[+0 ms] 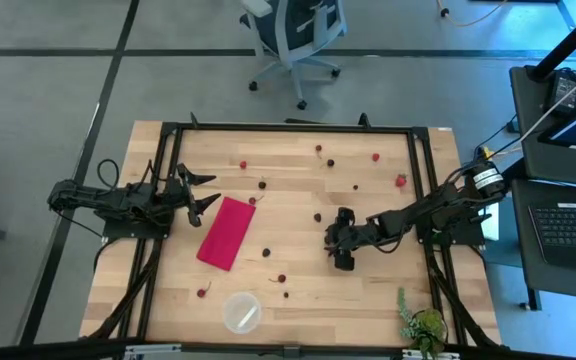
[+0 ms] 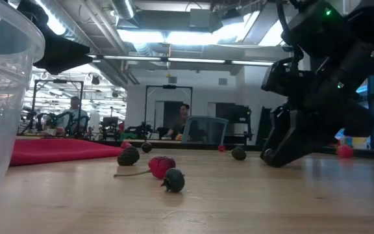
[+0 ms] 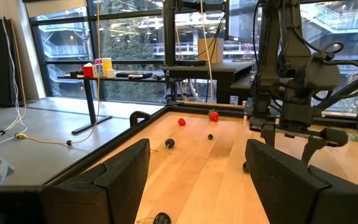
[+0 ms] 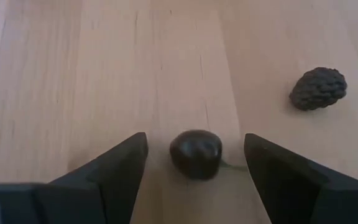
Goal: Pick and placing Produce into tupperware
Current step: Put the blueberries into the transparent bin
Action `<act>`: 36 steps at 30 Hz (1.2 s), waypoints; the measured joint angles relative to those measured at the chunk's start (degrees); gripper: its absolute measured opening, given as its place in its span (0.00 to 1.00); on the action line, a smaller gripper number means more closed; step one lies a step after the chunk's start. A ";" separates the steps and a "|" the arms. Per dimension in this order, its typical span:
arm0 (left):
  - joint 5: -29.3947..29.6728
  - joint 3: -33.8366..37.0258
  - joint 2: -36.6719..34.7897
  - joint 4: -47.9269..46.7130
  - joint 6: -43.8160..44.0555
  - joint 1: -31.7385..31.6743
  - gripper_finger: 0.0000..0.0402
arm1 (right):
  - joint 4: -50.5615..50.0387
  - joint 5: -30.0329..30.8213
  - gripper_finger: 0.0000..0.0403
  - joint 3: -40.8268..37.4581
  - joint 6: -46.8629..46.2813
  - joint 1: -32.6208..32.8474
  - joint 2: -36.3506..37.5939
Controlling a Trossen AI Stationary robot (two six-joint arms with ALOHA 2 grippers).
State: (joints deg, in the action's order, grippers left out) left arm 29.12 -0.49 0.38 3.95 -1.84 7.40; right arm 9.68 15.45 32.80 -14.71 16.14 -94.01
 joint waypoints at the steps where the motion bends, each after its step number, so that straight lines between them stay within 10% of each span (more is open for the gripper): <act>1: 0.00 0.00 0.00 0.00 -0.01 0.00 0.65 | 0.07 0.01 0.68 0.01 -0.13 0.02 -0.20; 29: -0.06 0.00 0.01 -0.01 1.59 0.00 0.65 | -0.61 -0.03 0.68 2.69 5.70 -0.02 -0.86; 36: -8.77 0.00 -0.01 0.89 0.01 0.03 0.65 | -0.05 -0.79 0.68 7.94 6.09 0.87 -0.84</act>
State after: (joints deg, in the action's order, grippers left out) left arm 20.35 -0.49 0.37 4.85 -1.83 7.43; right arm 9.63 14.66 40.74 -8.62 17.01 -94.85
